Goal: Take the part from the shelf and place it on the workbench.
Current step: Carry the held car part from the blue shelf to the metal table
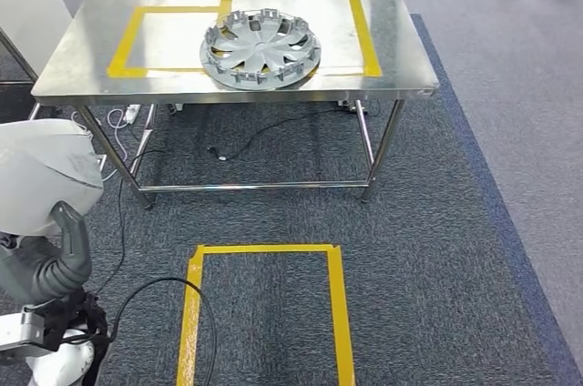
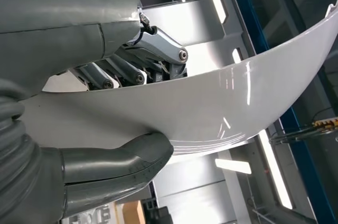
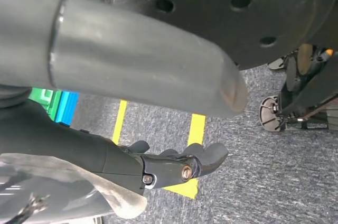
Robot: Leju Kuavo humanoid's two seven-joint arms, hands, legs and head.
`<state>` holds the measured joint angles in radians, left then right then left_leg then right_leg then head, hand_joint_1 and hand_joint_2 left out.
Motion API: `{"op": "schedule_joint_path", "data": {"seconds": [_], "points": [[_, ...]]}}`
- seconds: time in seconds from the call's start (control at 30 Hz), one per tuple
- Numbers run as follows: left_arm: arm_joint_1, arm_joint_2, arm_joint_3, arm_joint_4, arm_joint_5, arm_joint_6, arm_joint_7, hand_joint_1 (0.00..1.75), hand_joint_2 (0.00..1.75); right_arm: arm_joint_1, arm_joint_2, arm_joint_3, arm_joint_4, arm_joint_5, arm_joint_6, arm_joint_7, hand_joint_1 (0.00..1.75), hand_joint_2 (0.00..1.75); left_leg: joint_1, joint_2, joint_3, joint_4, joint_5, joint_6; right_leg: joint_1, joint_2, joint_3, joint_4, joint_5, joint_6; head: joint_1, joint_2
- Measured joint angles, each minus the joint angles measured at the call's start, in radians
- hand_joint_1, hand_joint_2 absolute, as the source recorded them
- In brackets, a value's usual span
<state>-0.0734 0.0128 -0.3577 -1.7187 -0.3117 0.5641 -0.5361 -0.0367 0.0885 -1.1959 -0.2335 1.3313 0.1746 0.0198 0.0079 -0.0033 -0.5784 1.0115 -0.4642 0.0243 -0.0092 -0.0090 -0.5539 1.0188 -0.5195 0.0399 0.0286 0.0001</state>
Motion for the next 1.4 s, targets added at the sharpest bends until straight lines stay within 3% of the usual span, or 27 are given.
{"op": "schedule_joint_path", "data": {"seconds": [0.03,0.13,0.17,0.2,0.27,0.33,0.37,0.5,0.57,0.63,0.67,0.7,0.77,0.83,0.87,1.0,1.07,1.13,1.17,1.2,1.23,1.3,1.37,1.4], "points": [[0.0,0.0,0.0,-0.001,0.0,-0.001,0.0,1.75,1.75,-0.001,0.0,0.0,0.0,0.0,0.0,0.0,0.0,0.0,0.001,0.0,0.003,-0.003,0.0,0.006,-0.001,0.002,-0.023,0.044,-0.023,0.004,0.003,0.0],[0.001,-0.001,0.0,-0.001,0.0,-0.004,0.0,1.75,1.75,0.0,0.0,0.0,0.0,0.001,0.0,-0.001,0.0,0.0,-0.002,-0.001,0.006,-0.003,-0.005,0.016,-0.001,0.006,-0.14,0.249,-0.097,0.008,0.009,0.0],[0.002,-0.001,0.0,-0.001,0.0,-0.006,0.0,1.75,1.75,0.002,0.0,0.0,0.0,0.002,0.0,-0.001,0.0,0.0,-0.003,-0.002,0.008,-0.002,-0.007,0.017,-0.001,0.006,-0.164,0.279,-0.094,0.008,0.009,0.0],[0.002,-0.001,0.0,-0.001,0.0,-0.007,0.0,1.75,1.75,0.003,0.0,0.0,0.0,0.002,0.0,-0.002,0.0,0.0,-0.004,-0.004,0.012,-0.002,-0.011,0.017,-0.001,0.006,-0.167,0.268,-0.07,0.006,0.009,0.0],[0.002,-0.001,0.0,-0.001,0.0,-0.009,0.0,1.75,1.75,0.003,0.0,0.0,0.0,0.004,-0.001,-0.003,0.0,0.0,-0.006,-0.008,0.025,-0.002,-0.021,0.015,0.0,0.008,-0.119,0.142,0.014,-0.002,0.009,0.0],[0.002,-0.001,0.0,-0.002,0.0,-0.01,0.0,1.75,1.75,0.002,0.0,0.0,0.0,0.006,-0.001,-0.005,0.0,0.0,-0.01,-0.009,0.034,0.0,-0.032,0.007,0.002,0.01,-0.06,0.022,0.058,-0.011,0.008,0.0],[0.002,-0.001,0.0,-0.002,0.0,-0.01,0.0,1.75,1.75,0.001,0.0,0.0,0.0,0.006,0.0,-0.006,0.0,0.0,-0.011,-0.01,0.035,0.001,-0.035,0.002,0.004,0.011,-0.045,-0.003,0.058,-0.015,0.007,0.0],[0.001,-0.001,0.001,-0.004,-0.001,-0.01,0.0,1.75,1.75,0.003,0.001,0.0,0.0,0.007,0.0,-0.009,0.0,0.0,-0.009,-0.009,0.036,0.02,-0.057,-0.018,0.001,0.01,-0.024,-0.018,0.046,-0.032,0.004,0.0],[-0.001,-0.001,0.001,-0.005,-0.001,-0.011,0.0,1.75,1.75,0.002,0.002,0.0,0.0,0.008,0.001,-0.011,0.0,0.0,-0.005,-0.007,-0.006,0.116,-0.101,-0.029,-0.003,0.008,-0.009,-0.023,0.039,-0.041,0.0,0.0],[0.001,-0.001,0.001,-0.005,-0.001,-0.012,-0.001,1.75,1.75,0.002,0.002,0.0,0.0,0.009,0.002,-0.011,0.0,0.0,0.0,-0.007,-0.082,0.253,-0.148,-0.038,-0.004,0.006,0.003,-0.023,0.027,-0.044,-0.003,0.0],[0.002,-0.001,0.002,-0.005,-0.001,-0.012,-0.001,1.75,1.75,0.002,0.003,0.0,0.0,0.009,0.003,-0.011,0.0,0.0,0.002,-0.006,-0.109,0.292,-0.149,-0.04,-0.004,0.006,0.01,-0.023,0.021,-0.044,-0.002,0.0],[0.003,-0.001,0.002,-0.005,-0.001,-0.012,-0.001,1.75,1.75,0.003,0.003,0.0,0.0,0.009,0.003,-0.011,0.0,0.0,0.003,-0.006,-0.119,0.292,-0.129,-0.041,-0.004,0.007,0.019,-0.023,0.015,-0.042,-0.003,0.0],[0.003,-0.001,0.002,-0.005,-0.001,-0.013,-0.001,1.75,1.75,0.004,0.003,0.0,0.0,0.01,0.003,-0.012,0.0,0.0,0.006,-0.003,-0.086,0.185,-0.041,-0.041,-0.006,0.007,0.04,-0.023,0.0,-0.036,-0.003,0.0],[0.002,-0.001,0.002,-0.005,-0.001,-0.013,0.0,1.75,1.75,0.002,0.003,0.0,0.0,0.01,0.002,-0.012,0.0,0.0,0.002,0.002,-0.039,0.069,0.007,-0.035,-0.003,0.008,0.053,-0.022,-0.017,-0.023,-0.006,0.0],[0.002,-0.001,0.002,-0.005,-0.001,-0.014,0.0,1.75,1.75,0.001,0.003,0.0,0.0,0.01,0.002,-0.012,0.0,0.0,0.0,0.004,-0.026,0.038,0.007,-0.029,-0.002,0.007,0.054,-0.024,-0.023,-0.016,-0.006,0.0],[0.002,-0.001,0.003,-0.006,-0.002,-0.014,0.0,1.75,1.75,0.001,0.003,0.0,0.0,0.01,0.002,-0.013,0.0,0.0,-0.002,-0.002,-0.004,0.017,-0.018,0.007,-0.003,0.003,0.061,-0.005,-0.034,0.011,-0.001,0.0],[0.002,-0.002,0.003,-0.007,-0.002,-0.014,0.0,1.75,1.75,-0.002,0.003,0.0,0.0,0.01,0.001,-0.013,0.0,0.0,0.0,-0.003,0.01,0.014,-0.026,0.019,-0.003,0.005,0.016,0.074,-0.074,0.017,0.003,0.0],[0.002,-0.002,0.003,-0.007,-0.002,-0.014,0.0,1.75,1.75,-0.003,0.003,0.0,0.0,0.01,0.001,-0.013,0.0,0.0,-0.004,-0.004,0.017,0.014,-0.036,0.026,-0.003,0.006,-0.072,0.207,-0.124,0.021,0.005,0.0],[0.004,-0.002,0.003,-0.007,-0.002,-0.014,0.0,1.75,1.75,-0.001,0.003,0.0,0.0,0.01,0.001,-0.012,0.0,0.0,-0.007,-0.005,0.021,0.015,-0.041,0.027,-0.003,0.006,-0.111,0.254,-0.131,0.021,0.005,0.0],[0.005,-0.002,0.003,-0.007,-0.002,-0.014,0.0,1.75,1.75,0.001,0.003,0.0,0.0,0.01,0.001,-0.012,0.0,0.0,-0.009,-0.006,0.029,0.015,-0.048,0.028,-0.002,0.007,-0.135,0.266,-0.117,0.018,0.005,0.0],[0.006,-0.002,0.003,-0.007,-0.002,-0.014,0.0,1.75,1.75,0.003,0.003,0.0,0.0,0.01,0.001,-0.012,0.0,0.0,-0.011,-0.008,0.04,0.015,-0.056,0.028,-0.001,0.007,-0.139,0.239,-0.081,0.013,0.006,0.0],[0.006,-0.002,0.003,-0.007,-0.002,-0.014,0.0,1.75,1.75,0.004,0.003,0.0,0.0,0.01,0.0,-0.013,0.0,0.0,-0.015,-0.008,0.066,0.013,-0.075,0.027,0.004,0.007,-0.11,0.121,0.016,-0.005,0.005,0.0],[0.006,-0.002,0.003,-0.007,-0.002,-0.014,0.001,1.75,1.75,0.003,0.003,0.0,0.0,0.009,0.0,-0.013,0.0,0.0,-0.016,-0.008,0.083,0.011,-0.091,0.021,0.013,0.008,-0.087,0.039,0.051,-0.022,0.0,0.0],[0.008,-0.002,0.003,-0.007,-0.002,-0.014,0.001,1.75,1.75,0.004,0.002,0.0,0.0,0.009,0.0,-0.012,0.0,0.0,-0.015,-0.008,0.089,0.011,-0.096,0.015,0.016,0.008,-0.083,0.025,0.048,-0.03,-0.003,0.0]]}}
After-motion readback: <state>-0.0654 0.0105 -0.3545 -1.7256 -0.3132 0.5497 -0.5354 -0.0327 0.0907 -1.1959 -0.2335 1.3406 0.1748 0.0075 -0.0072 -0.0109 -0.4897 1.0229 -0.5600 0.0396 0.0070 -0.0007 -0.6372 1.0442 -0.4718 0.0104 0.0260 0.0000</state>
